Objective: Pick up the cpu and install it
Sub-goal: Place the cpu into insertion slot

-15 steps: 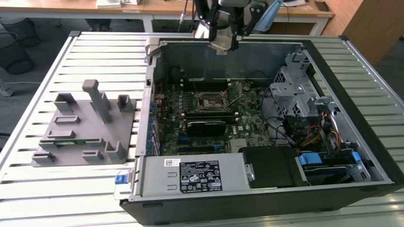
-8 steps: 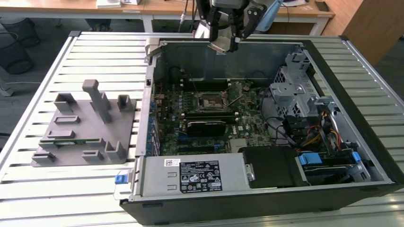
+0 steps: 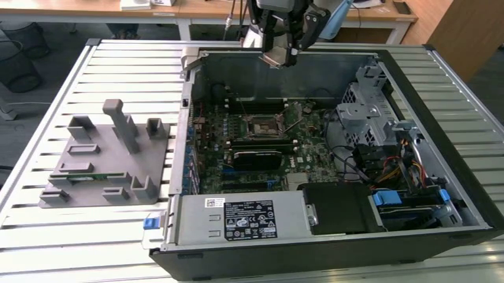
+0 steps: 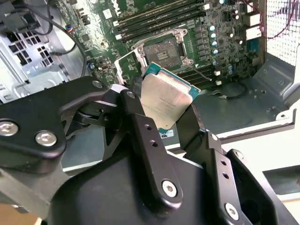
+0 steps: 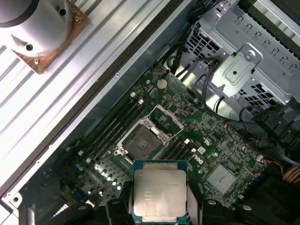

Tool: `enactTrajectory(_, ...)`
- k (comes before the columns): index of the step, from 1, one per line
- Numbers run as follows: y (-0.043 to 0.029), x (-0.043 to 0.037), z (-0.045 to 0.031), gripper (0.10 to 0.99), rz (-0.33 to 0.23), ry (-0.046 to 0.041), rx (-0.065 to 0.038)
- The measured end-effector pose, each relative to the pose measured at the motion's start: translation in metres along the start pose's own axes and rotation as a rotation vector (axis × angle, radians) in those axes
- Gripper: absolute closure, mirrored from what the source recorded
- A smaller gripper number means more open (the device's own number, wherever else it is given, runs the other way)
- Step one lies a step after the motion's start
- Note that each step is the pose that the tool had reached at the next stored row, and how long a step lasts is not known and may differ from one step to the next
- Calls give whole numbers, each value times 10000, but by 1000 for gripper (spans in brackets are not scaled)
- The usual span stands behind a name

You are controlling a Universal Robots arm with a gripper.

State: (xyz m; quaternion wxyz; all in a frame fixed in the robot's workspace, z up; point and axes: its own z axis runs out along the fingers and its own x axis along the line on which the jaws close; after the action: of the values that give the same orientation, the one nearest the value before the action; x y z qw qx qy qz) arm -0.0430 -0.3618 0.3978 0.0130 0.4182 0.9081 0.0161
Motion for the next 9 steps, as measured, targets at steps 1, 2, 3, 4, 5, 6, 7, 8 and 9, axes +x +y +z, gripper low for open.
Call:
enactTrajectory(1,1,1,3,545,121,-5,1)
enactTrajectory(2,1,2,6,545,241,-10,2)
enactTrajectory(3,2,3,8,545,359,-15,4)
enactTrajectory(4,3,4,11,545,478,-19,5)
enactTrajectory(5,4,5,13,545,596,-24,6)
enactTrajectory(6,4,6,16,545,712,-29,7)
enactTrajectory(7,5,7,18,545,837,-34,9)
enactTrajectory(8,6,8,21,545,951,-38,10)
enactTrajectory(9,7,9,24,545,1066,-43,10)
